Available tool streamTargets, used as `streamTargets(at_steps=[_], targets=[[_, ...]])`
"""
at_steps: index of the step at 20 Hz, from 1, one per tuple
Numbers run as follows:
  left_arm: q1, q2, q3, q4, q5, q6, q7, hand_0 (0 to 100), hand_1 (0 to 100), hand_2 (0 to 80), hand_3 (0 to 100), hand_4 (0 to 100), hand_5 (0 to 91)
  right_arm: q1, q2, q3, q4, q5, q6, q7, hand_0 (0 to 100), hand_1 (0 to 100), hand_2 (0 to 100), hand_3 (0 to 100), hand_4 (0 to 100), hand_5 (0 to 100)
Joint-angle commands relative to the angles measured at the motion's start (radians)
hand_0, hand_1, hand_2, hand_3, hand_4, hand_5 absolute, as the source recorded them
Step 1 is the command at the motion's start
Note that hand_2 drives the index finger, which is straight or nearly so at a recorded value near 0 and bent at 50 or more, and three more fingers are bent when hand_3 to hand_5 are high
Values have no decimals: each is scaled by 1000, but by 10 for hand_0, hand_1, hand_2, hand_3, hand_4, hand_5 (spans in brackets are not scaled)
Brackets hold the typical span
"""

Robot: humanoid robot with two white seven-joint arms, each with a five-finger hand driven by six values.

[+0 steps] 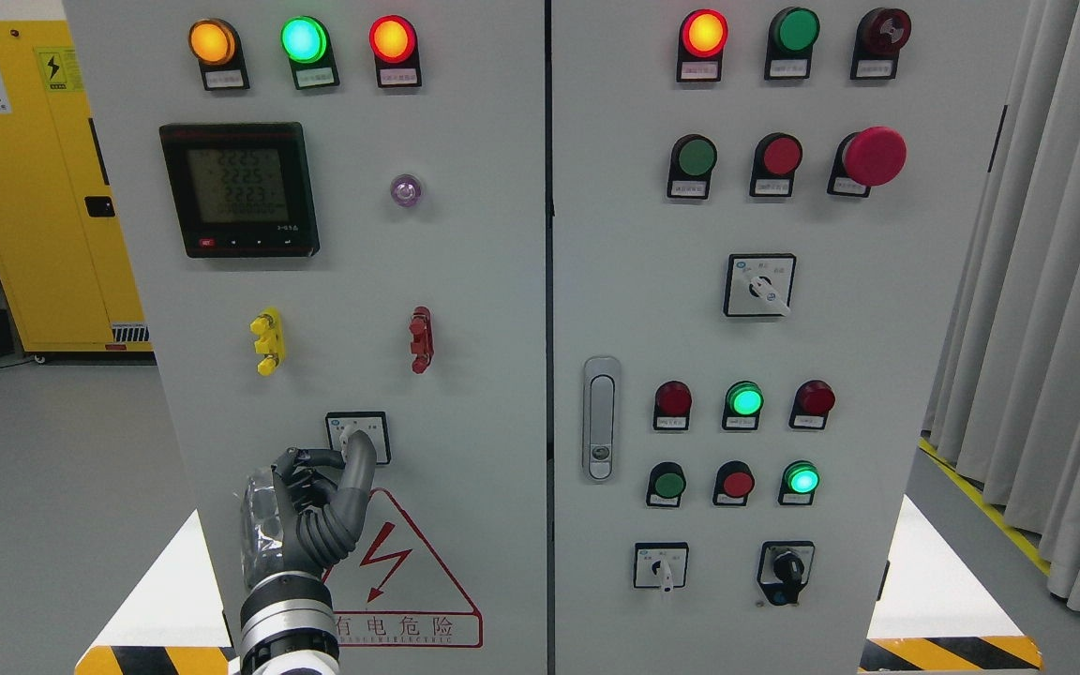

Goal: Turn on light switch 1

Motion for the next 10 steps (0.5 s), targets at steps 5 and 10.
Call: streamTargets(at_steps=[5,10], targets=[[0,0,-2,0,1,2,0,583,478,625,992,917,860,0,0,0,0,0,-1,0,0,500,40,0,0,0],[0,0,-2,0,1,2,0,585,475,626,993,917,860,0,0,0,0,0,-1,-2,0,500,40,0,0,0]])
